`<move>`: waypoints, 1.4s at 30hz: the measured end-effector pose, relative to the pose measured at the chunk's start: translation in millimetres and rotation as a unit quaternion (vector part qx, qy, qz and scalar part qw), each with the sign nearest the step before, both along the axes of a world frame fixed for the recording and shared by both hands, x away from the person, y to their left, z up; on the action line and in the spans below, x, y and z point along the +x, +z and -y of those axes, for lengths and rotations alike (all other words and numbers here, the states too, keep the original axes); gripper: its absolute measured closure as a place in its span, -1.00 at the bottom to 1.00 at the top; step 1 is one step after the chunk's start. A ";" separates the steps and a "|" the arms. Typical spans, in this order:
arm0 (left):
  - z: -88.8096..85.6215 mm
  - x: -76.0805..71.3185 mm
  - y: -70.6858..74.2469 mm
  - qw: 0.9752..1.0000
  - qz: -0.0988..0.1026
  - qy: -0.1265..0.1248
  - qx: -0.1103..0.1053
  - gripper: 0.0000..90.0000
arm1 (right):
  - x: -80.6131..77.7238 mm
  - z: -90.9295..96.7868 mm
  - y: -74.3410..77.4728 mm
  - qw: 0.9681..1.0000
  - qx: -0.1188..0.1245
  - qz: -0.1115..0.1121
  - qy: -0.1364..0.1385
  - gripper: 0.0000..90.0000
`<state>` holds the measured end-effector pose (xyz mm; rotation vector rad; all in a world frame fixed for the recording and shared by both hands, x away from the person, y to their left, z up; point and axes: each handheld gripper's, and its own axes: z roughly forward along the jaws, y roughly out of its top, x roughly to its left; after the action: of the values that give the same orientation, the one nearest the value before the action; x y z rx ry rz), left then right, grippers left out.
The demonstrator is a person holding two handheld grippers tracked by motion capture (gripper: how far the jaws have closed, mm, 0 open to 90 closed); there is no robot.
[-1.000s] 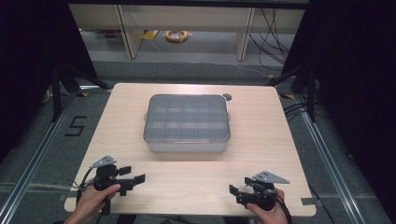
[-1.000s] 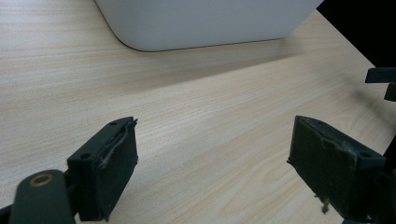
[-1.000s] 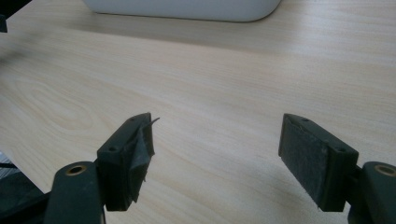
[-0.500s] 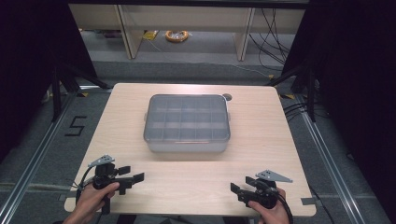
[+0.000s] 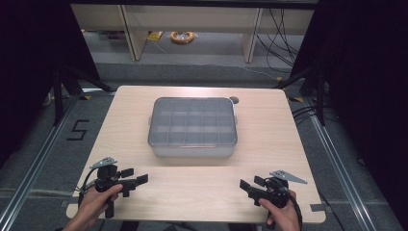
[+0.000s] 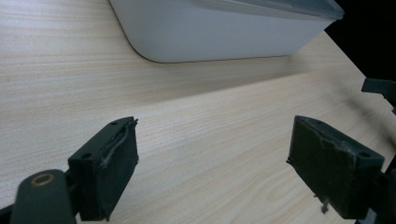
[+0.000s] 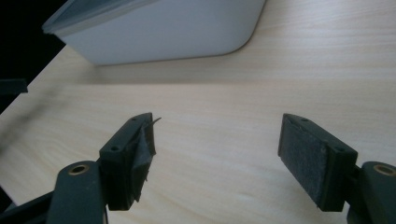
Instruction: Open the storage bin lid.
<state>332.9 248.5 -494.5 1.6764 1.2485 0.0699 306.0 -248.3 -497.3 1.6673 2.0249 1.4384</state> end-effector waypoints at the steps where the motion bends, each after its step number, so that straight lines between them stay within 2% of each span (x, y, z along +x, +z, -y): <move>1: -0.3 0.3 0.1 1.000 -0.003 0.001 -0.001 -0.67 | 0.6 -0.5 1.5 1.000 0.014 -0.016 -0.012 -0.37; 5: -1.1 2.1 0.0 1.000 -0.010 0.008 -0.006 -0.67 | 9.9 6.0 -2.5 1.000 0.006 0.006 -0.011 -0.37; 6: -0.9 2.7 0.0 1.000 -0.006 0.012 -0.007 -0.67 | 11.9 5.5 -1.7 1.000 0.015 0.003 -0.011 -0.37; 9: -1.8 4.9 1.1 1.000 -0.008 0.010 -0.009 -0.67 | 13.7 4.7 -1.6 1.000 0.016 0.000 -0.010 -0.36; 10: -1.8 5.5 1.6 1.000 -0.008 0.016 -0.008 -0.67 | 12.6 2.6 -0.1 0.999 0.026 -0.017 -0.015 -0.36; 11: -1.9 6.2 1.1 1.000 -0.005 0.019 -0.011 -0.67 | 14.6 2.4 -0.8 1.000 0.025 -0.013 -0.013 -0.37; 12: -3.3 7.0 1.5 1.000 -0.006 0.014 -0.006 -0.67 | 16.1 4.1 -1.1 1.000 0.012 -0.006 -0.009 -0.37; 14: -1.8 6.9 0.9 1.000 0.002 0.022 -0.002 -0.67 | 21.2 2.1 -0.3 0.999 0.036 -0.015 -0.015 -0.37; 15: -2.2 7.3 0.8 1.000 0.002 0.019 -0.001 -0.67 | 21.2 2.1 -0.3 0.999 0.036 -0.015 -0.015 -0.37; 16: -2.7 8.4 1.4 1.000 -0.002 0.013 -0.003 -0.67 | 28.1 3.5 0.1 1.000 0.028 0.000 -0.012 -0.38; 17: -2.4 9.0 1.7 1.000 0.000 0.014 -0.006 -0.67 | 28.1 3.5 0.1 1.000 0.028 0.000 -0.012 -0.38; 18: -2.7 9.9 2.3 1.000 0.004 0.011 -0.003 -0.67 | 28.8 2.2 3.2 0.999 0.040 -0.011 -0.015 -0.38; 19: -2.9 10.6 2.8 1.000 0.005 0.010 -0.002 -0.67 | 33.5 2.8 3.6 0.999 0.032 0.004 -0.012 -0.39; 21: -3.2 12.0 3.9 1.000 0.008 0.013 -0.007 -0.67 | 37.7 1.8 8.8 0.999 0.044 -0.003 -0.009 -0.40; 22: -3.6 12.6 5.2 1.000 0.003 0.015 -0.008 -0.67 | 39.6 1.4 10.0 0.999 0.048 -0.001 -0.007 -0.40; 23: -4.7 13.8 5.4 1.000 0.003 0.012 -0.009 -0.67 | 41.9 1.3 10.8 0.999 0.045 -0.003 -0.007 -0.41; 24: -4.2 14.8 4.7 1.000 0.005 0.018 -0.016 -0.67 | 43.1 0.0 11.9 0.998 0.055 -0.009 -0.005 -0.42; 25: -5.1 16.0 3.9 1.000 0.006 0.020 -0.014 -0.67 | 46.1 1.5 10.7 0.999 0.052 -0.003 -0.005 -0.42; 26: -6.0 17.0 3.2 1.000 0.003 0.023 -0.013 -0.67 | 47.1 0.7 10.9 0.998 0.061 -0.014 -0.012 -0.43; 28: -7.1 18.2 1.9 1.000 -0.002 0.024 -0.017 -0.67 | 53.0 2.9 9.2 0.998 0.055 -0.004 -0.005 -0.45; 30: -8.3 19.3 3.0 1.000 -0.011 0.021 -0.020 -0.67 | 54.5 2.5 10.7 0.998 0.057 -0.007 -0.006 -0.48; 31: -7.8 19.8 3.4 0.999 -0.005 0.027 -0.021 -0.67 | 57.3 3.7 10.9 0.999 0.052 0.000 -0.005 -0.48; 32: -8.7 20.7 4.4 0.999 -0.006 0.022 -0.024 -0.67 | 60.0 2.8 14.5 0.998 0.062 -0.007 -0.005 -0.48; 33: -9.4 21.5 5.3 0.999 -0.005 0.022 -0.023 -0.67 | 60.0 2.8 14.5 0.998 0.062 -0.007 -0.005 -0.48; 35: -9.9 24.3 6.9 0.999 -0.003 0.032 -0.028 -0.67 | 63.2 0.8 18.2 0.997 0.071 -0.013 -0.009 -0.48; 38: -12.6 29.7 9.8 0.999 -0.004 0.037 -0.029 -0.67 | 75.1 1.1 22.1 0.998 0.063 0.005 -0.006 -0.47; 41: -12.4 34.6 12.5 0.998 -0.002 0.043 -0.036 -0.67 | 81.0 1.3 25.7 0.998 0.064 0.006 -0.007 -0.46; 42: -14.9 36.5 13.3 0.999 -0.002 0.033 -0.022 -0.67 | 82.7 0.2 28.8 0.998 0.068 0.000 -0.013 -0.46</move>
<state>369.4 263.3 -481.2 1.5985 1.2984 0.0781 388.6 -248.4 -468.5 1.7380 1.9387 1.6004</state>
